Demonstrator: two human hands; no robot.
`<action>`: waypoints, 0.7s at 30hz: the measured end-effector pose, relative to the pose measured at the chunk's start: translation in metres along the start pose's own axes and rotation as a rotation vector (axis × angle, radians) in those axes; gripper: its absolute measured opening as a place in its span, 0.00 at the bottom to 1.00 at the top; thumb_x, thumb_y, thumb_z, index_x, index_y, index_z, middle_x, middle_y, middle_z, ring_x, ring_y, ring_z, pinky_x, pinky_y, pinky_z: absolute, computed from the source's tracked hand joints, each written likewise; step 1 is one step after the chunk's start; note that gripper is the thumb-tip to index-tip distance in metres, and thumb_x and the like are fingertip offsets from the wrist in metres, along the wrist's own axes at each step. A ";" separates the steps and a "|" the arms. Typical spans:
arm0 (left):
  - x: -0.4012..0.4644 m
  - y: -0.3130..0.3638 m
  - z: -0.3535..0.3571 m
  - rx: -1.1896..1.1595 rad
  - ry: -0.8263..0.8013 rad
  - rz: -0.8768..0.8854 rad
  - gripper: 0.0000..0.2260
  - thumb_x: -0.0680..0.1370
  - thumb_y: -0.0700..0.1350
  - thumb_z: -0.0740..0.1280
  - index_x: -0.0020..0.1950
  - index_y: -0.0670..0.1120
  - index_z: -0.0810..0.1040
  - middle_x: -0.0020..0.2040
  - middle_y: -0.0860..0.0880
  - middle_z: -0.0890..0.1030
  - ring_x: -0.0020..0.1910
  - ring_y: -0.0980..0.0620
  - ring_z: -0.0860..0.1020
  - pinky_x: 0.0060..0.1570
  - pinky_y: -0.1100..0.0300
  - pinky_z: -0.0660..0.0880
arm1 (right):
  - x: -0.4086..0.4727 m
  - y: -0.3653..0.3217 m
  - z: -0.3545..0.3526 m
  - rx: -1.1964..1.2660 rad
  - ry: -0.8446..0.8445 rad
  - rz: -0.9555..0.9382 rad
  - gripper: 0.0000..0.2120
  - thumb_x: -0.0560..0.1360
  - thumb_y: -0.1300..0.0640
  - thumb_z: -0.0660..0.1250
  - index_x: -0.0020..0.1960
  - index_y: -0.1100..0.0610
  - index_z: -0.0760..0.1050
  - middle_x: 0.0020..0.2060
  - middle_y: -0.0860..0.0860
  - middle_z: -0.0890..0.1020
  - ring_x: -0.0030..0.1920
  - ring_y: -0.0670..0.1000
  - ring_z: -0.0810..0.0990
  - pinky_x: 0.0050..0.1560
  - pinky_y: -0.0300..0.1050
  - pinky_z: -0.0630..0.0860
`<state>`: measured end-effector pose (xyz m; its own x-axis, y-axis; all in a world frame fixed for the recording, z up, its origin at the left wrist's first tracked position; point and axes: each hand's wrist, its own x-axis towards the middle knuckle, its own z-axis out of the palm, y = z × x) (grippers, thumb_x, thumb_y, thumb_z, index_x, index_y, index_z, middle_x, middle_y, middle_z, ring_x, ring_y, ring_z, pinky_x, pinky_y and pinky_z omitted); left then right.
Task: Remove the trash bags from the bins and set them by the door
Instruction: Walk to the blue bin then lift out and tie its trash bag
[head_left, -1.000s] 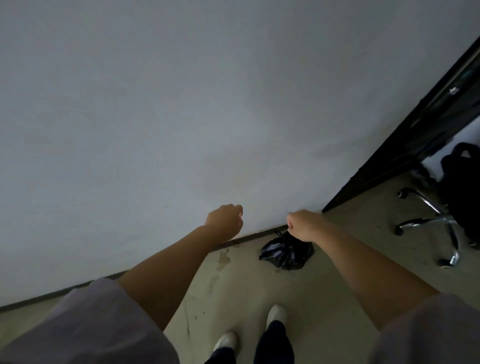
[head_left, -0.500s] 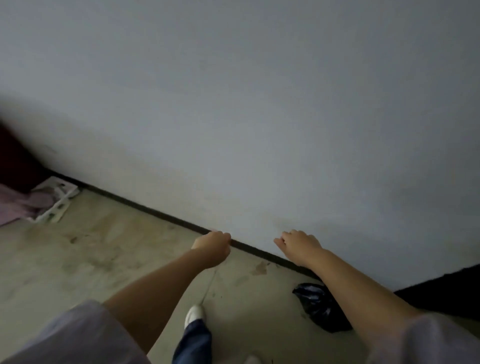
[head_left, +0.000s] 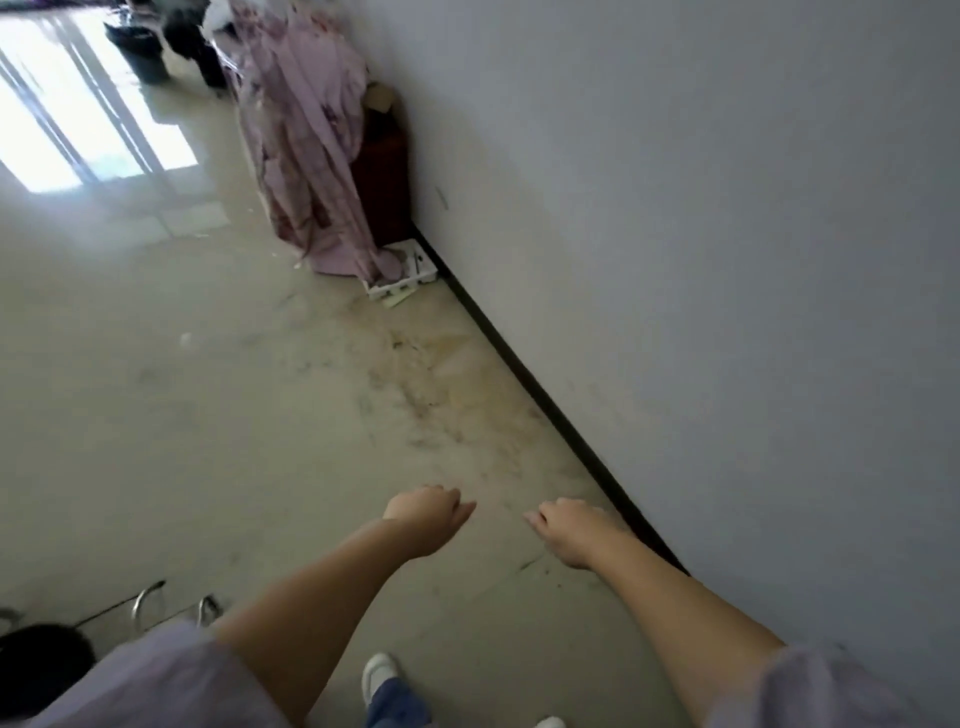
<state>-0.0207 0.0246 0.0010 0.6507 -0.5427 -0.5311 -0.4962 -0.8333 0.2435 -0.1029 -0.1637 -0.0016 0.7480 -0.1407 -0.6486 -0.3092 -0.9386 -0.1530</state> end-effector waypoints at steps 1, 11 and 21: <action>-0.005 -0.021 -0.001 -0.007 0.000 -0.027 0.23 0.81 0.58 0.49 0.60 0.44 0.74 0.58 0.41 0.77 0.58 0.41 0.76 0.52 0.50 0.73 | 0.012 -0.020 0.001 0.006 -0.025 -0.013 0.23 0.81 0.44 0.47 0.64 0.57 0.70 0.64 0.61 0.73 0.65 0.60 0.71 0.64 0.53 0.67; -0.028 -0.194 -0.040 -0.069 0.018 -0.290 0.21 0.82 0.55 0.50 0.63 0.44 0.72 0.61 0.43 0.76 0.58 0.41 0.76 0.53 0.50 0.73 | 0.105 -0.204 -0.026 -0.142 -0.048 -0.253 0.20 0.80 0.47 0.51 0.58 0.61 0.72 0.59 0.62 0.75 0.58 0.63 0.75 0.52 0.51 0.71; 0.032 -0.285 -0.093 -0.165 0.030 -0.400 0.20 0.82 0.55 0.51 0.63 0.43 0.72 0.62 0.42 0.76 0.60 0.42 0.75 0.54 0.52 0.72 | 0.209 -0.296 -0.105 -0.333 -0.077 -0.384 0.21 0.82 0.49 0.49 0.61 0.61 0.71 0.60 0.61 0.75 0.57 0.61 0.75 0.50 0.49 0.70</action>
<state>0.1952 0.2353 -0.0099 0.7908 -0.1740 -0.5868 -0.1040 -0.9830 0.1512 0.2068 0.0518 -0.0132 0.7216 0.2459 -0.6472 0.1930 -0.9692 -0.1531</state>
